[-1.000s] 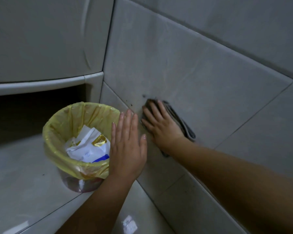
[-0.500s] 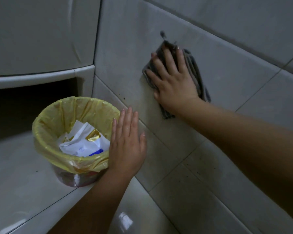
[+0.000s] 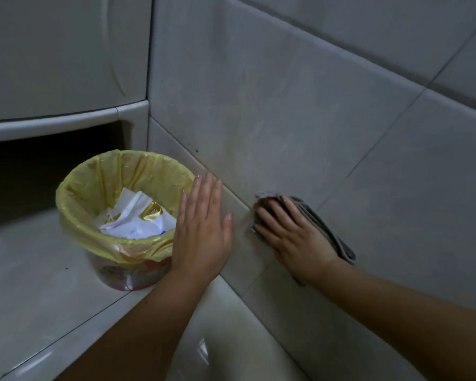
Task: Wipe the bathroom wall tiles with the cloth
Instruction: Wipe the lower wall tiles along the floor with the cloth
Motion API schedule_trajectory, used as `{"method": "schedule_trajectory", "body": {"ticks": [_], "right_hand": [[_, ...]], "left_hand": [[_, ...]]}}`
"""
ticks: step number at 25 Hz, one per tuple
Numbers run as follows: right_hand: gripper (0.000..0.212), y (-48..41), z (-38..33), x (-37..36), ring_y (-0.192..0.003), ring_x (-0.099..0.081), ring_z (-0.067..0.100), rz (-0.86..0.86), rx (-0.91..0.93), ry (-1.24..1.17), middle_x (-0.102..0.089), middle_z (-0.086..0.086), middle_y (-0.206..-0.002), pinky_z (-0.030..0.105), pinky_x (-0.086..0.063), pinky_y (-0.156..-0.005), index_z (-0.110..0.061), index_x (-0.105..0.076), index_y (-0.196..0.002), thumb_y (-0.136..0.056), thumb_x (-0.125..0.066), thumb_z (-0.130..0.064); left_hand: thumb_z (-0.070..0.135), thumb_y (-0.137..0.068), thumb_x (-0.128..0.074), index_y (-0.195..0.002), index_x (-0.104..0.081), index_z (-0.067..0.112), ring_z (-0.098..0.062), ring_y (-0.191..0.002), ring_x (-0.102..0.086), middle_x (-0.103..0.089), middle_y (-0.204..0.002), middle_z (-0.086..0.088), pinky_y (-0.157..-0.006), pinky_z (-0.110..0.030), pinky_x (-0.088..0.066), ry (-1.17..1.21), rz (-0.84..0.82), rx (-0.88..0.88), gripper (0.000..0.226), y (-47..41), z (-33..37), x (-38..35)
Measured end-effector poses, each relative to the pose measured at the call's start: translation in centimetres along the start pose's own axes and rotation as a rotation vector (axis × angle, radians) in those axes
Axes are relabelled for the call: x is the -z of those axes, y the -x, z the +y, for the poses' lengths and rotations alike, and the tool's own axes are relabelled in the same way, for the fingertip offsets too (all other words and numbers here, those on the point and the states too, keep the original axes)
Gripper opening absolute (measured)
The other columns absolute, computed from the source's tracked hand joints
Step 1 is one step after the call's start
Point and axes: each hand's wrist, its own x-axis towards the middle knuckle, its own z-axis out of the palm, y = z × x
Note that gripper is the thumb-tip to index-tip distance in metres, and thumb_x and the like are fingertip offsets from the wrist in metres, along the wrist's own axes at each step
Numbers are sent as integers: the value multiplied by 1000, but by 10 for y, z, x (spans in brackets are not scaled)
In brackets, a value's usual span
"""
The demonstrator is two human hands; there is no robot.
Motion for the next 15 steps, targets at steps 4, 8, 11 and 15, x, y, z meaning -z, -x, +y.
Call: {"method": "schedule_trajectory", "body": {"ticks": [4, 8, 11, 15], "right_hand": [[53, 11, 54, 30, -139, -31, 39, 207, -227, 21, -43, 15, -148, 53, -2, -119, -17, -56, -135, -85, -53, -32], [56, -20, 54, 36, -141, -26, 41, 170, -302, 97, -38, 14, -151, 56, 8, -117, -20, -49, -141, -88, -44, -35], [57, -4, 6, 7, -143, -25, 41, 12, -73, 91, -34, 14, -153, 58, 21, -113, -20, -46, -143, -89, -49, -37], [54, 61, -5, 8, -139, -34, 39, -53, -42, -36, -42, 16, -148, 53, 13, -118, -15, -54, -137, -86, -41, -27]], "left_hand": [[30, -96, -34, -149, -35, 3, -28, -148, -24, -33, -157, -16, -120, -49, -18, -2, -19, -40, 60, 4, 21, 1], [31, -97, -34, -149, -35, 3, -28, -148, -24, -33, -157, -16, -121, -49, -16, -21, -36, -73, 59, 5, 29, 3], [31, -97, -34, -149, -35, 3, -29, -148, -24, -33, -157, -16, -121, -48, -16, -30, -46, -87, 59, 8, 31, 2], [30, -97, -34, -149, -35, 4, -28, -149, -23, -32, -158, -15, -121, -49, -18, -19, -76, -113, 59, 9, 42, -5]]}}
